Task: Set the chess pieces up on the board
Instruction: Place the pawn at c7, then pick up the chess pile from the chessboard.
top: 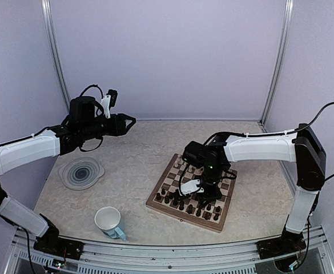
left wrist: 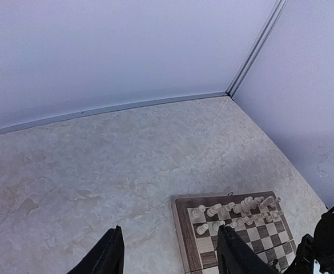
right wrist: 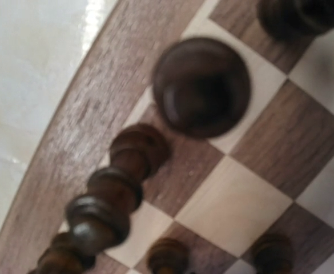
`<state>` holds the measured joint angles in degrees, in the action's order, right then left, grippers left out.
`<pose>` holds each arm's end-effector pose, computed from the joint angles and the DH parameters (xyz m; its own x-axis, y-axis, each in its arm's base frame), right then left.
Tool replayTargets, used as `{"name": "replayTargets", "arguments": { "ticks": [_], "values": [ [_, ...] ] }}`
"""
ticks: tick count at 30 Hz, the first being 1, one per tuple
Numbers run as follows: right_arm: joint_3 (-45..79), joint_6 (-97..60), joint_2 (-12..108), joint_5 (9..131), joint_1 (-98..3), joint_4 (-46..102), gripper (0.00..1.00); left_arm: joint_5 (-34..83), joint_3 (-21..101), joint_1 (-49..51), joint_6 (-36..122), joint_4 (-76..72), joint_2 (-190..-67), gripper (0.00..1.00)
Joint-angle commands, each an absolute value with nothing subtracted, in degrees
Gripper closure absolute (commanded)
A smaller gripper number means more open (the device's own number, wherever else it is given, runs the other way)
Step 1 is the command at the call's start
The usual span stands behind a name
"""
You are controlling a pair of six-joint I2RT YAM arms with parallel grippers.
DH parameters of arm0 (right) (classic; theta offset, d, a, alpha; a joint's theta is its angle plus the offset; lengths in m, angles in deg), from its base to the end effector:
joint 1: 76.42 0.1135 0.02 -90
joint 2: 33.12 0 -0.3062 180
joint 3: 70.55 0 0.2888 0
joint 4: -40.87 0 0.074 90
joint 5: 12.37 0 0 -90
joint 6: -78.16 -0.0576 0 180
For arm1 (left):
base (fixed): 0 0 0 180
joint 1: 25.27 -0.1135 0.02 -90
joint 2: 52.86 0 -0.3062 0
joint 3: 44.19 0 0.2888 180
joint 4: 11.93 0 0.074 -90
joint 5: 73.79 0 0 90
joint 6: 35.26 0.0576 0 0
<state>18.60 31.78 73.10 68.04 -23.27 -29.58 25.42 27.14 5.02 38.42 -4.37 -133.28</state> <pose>0.2246 0.3156 0.1921 0.1136 -0.9827 -0.1461 -0.9877 -0.1276 0.0906 0.3231 -0.1994 0.3323 -0.4146 -0.0791 -0.9066 0.5354 0.7844 -0.3132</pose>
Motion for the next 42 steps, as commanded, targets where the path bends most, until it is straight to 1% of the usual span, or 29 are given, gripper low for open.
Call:
{"name": "replayTargets", "arguments": {
  "ticks": [1,8,16,22,26,30,42],
  "values": [
    [17.9,31.5,73.8,68.3,-22.5,-29.3,0.81,26.6,29.1,4.7,38.2,-4.1,-133.9,0.44],
    [17.8,31.3,73.4,68.6,-22.5,-30.0,0.80,27.0,29.2,4.7,38.0,-4.1,-134.1,0.44],
    [20.1,32.6,68.2,67.1,-22.7,-31.7,0.76,28.0,30.2,4.7,38.5,-2.7,-134.8,0.44],
    [19.2,34.1,66.8,65.3,-26.6,-28.7,0.74,29.3,30.6,4.8,38.2,-2.4,-135.9,0.45],
    [15.4,36.2,65.2,67.4,-27.5,-22.8,0.66,29.6,30.7,5.1,38.6,-2.2,-136.3,0.44],
    [14.0,36.7,66.2,68.2,-27.8,-20.2,0.64,28.8,31.0,6.0,39.9,-1.6,-136.4,0.44],
    [11.7,37.9,70.1,68.2,-30.5,-17.2,0.63,29.6,31.9,7.1,40.9,-0.4,-137.4,0.44]
  ]
}}
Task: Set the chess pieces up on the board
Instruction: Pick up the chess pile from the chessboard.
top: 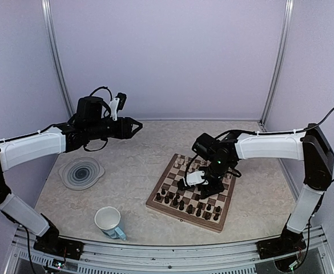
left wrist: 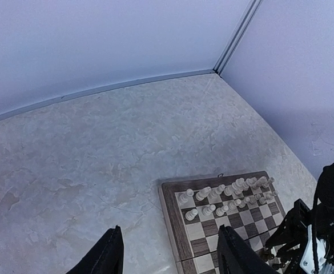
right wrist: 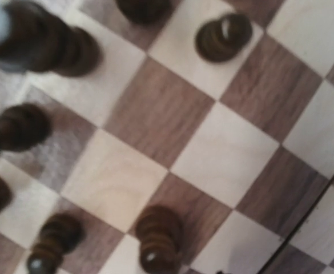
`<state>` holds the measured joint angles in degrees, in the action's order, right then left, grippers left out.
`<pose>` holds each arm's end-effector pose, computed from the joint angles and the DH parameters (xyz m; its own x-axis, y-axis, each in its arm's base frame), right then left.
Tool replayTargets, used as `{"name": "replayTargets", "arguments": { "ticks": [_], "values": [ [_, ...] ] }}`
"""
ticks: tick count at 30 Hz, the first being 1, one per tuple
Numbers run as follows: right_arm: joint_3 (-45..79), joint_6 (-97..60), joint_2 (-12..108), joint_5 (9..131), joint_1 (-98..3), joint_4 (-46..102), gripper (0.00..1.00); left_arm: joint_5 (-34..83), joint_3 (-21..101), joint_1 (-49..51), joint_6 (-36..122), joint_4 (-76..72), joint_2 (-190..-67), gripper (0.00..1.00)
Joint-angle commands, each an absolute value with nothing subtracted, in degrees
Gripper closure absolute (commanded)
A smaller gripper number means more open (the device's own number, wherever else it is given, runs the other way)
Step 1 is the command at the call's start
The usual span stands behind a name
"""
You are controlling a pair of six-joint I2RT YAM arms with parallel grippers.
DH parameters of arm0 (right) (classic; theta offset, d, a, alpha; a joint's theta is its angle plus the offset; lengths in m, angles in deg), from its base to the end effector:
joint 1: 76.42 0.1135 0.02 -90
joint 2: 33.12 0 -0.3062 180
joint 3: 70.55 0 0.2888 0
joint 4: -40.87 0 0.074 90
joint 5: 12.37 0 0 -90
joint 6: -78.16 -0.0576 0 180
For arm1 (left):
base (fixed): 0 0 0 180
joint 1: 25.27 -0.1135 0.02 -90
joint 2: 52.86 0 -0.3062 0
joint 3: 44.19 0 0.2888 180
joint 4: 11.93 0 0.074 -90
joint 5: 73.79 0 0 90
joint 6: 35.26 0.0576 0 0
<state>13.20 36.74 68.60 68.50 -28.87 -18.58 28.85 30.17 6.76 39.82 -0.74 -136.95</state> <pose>0.2534 0.2906 0.1965 0.1280 -0.9570 -0.2602 -0.9914 -0.1160 -0.0609 0.3280 -0.2200 0.3228 -0.4704 -0.0021 -0.8825 0.5896 0.7433 -0.3160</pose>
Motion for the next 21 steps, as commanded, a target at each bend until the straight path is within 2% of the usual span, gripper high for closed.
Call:
{"name": "replayTargets", "arguments": {
  "ticks": [1,3,9,16,21],
  "values": [
    [11.4,38.0,70.2,68.1,-30.6,-17.1,0.63,29.6,32.0,7.1,40.9,-0.3,-137.5,0.44],
    [10.9,38.2,70.4,67.9,-30.6,-17.0,0.66,29.7,32.1,7.1,40.9,-0.2,-137.6,0.44],
    [10.2,38.6,70.3,65.5,-30.7,-16.9,0.86,30.4,32.3,7.1,40.9,-0.2,-138.5,0.44],
    [7.0,37.9,69.7,63.2,-32.5,-12.2,0.93,29.5,32.2,7.8,41.6,-0.6,-140.7,0.45],
    [5.4,35.5,65.4,56.7,-36.8,-8.5,0.95,26.5,34.0,14.7,47.0,3.6,-142.3,0.45]
  ]
}}
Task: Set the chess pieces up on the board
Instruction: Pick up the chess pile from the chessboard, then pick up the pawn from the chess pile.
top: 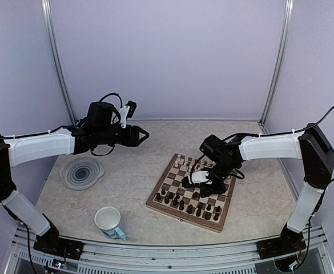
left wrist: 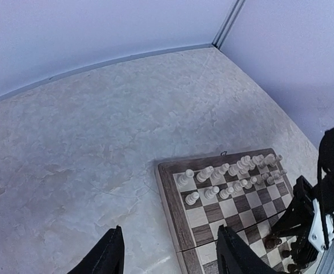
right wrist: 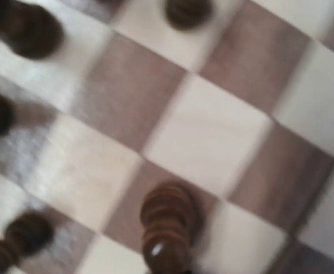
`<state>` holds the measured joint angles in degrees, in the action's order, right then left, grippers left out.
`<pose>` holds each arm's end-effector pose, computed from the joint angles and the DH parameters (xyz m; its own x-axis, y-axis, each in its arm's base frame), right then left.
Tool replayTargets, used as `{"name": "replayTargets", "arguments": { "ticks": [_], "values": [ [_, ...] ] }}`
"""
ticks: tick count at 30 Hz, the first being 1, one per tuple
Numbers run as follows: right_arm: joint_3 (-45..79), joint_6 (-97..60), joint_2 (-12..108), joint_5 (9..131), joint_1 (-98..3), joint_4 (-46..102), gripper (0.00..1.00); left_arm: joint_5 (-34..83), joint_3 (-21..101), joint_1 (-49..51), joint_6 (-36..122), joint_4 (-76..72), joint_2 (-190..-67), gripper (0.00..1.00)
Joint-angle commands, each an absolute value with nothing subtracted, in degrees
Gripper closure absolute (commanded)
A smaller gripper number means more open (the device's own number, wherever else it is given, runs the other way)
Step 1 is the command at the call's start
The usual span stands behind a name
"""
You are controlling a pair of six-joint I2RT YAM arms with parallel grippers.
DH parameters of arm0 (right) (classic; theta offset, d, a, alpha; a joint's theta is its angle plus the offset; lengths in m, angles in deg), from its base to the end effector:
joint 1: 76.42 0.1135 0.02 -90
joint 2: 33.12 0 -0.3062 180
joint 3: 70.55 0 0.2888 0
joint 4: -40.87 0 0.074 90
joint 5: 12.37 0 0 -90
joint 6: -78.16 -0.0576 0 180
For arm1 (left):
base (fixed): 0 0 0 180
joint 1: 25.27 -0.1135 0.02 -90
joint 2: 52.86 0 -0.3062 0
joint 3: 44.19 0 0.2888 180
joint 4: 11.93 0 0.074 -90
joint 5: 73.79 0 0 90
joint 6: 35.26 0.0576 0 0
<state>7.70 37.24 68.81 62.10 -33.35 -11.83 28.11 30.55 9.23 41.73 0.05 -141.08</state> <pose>0.2658 0.2696 0.1712 0.0669 -0.9340 -0.3509 -0.9976 -0.0687 -0.0075 0.3304 -0.2415 0.2962 -0.5045 0.0794 -0.8598 0.6097 0.7378 -0.2896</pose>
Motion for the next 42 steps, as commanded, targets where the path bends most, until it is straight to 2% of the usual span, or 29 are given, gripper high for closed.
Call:
{"name": "replayTargets", "arguments": {
  "ticks": [1,7,13,21,42],
  "values": [
    [4.9,35.0,64.5,55.8,-37.4,-7.5,0.96,27.2,34.9,16.7,48.4,4.9,-143.2,0.45],
    [4.7,33.7,63.6,53.7,-37.8,-5.9,0.97,33.5,40.5,24.6,50.4,10.3,-149.9,0.49],
    [5.0,32.8,63.5,52.2,-38.2,-5.5,0.97,37.4,39.2,26.3,43.9,5.4,-154.5,0.54],
    [6.3,31.9,62.0,49.5,-39.1,-6.5,0.97,39.4,31.4,26.3,38.7,-7.0,-153.1,0.52],
    [13.5,30.1,61.6,42.1,-39.8,-12.8,0.97,38.0,27.6,30.3,43.9,-20.4,-154.3,0.56]
  ]
}}
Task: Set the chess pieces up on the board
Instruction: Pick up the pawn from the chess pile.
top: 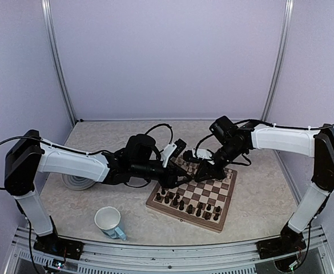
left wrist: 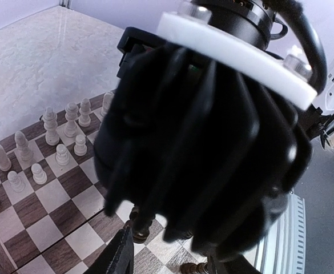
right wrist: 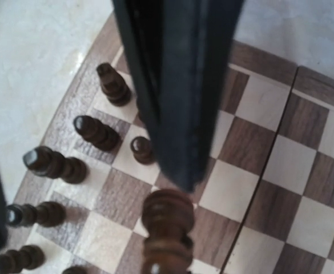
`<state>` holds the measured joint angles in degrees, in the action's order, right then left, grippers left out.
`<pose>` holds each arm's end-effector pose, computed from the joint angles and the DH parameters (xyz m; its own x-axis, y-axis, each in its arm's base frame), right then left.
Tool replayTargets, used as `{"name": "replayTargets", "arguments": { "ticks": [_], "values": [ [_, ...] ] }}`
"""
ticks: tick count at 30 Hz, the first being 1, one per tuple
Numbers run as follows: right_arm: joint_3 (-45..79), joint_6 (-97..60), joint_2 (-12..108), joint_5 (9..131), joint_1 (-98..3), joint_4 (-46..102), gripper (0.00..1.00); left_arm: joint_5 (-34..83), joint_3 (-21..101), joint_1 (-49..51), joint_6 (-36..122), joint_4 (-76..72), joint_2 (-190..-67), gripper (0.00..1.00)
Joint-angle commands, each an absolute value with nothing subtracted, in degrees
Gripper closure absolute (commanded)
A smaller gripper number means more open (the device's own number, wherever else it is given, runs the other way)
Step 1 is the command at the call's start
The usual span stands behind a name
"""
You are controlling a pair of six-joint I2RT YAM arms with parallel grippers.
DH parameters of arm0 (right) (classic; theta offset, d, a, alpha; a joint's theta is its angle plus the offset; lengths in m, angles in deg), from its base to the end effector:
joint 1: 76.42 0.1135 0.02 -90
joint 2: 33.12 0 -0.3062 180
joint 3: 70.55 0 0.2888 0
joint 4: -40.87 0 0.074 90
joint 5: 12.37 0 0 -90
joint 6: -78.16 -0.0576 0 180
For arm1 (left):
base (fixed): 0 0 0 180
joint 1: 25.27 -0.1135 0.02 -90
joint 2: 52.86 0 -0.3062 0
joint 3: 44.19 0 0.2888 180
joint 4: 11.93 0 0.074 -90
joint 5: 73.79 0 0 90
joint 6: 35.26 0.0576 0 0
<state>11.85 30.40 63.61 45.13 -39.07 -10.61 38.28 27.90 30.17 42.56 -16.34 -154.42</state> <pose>0.2880 0.2587 0.2343 -0.0752 -0.7706 -0.6328 -0.9958 0.0254 0.0874 0.2364 -0.3814 0.2175 -0.4366 0.2892 -0.8519 0.8840 0.3135 -0.3467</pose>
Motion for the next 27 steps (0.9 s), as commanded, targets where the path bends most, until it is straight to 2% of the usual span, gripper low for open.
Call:
{"name": "replayTargets", "arguments": {
  "ticks": [1,15,19,27],
  "values": [
    [13.6,30.1,61.6,42.0,-39.8,-12.8,0.97,38.1,27.6,30.4,43.8,-20.6,-154.4,0.57],
    [14.7,30.2,61.1,39.0,-40.0,-13.9,0.97,38.0,27.8,30.4,42.8,-23.4,-156.7,0.56],
    [15.0,30.2,60.9,37.7,-40.1,-14.1,0.96,38.5,27.5,30.4,42.8,-24.5,-156.7,0.60],
    [15.2,30.2,61.1,37.4,-40.2,-14.2,0.96,40.0,28.9,30.4,42.2,-24.5,-158.3,0.76]
  ]
}}
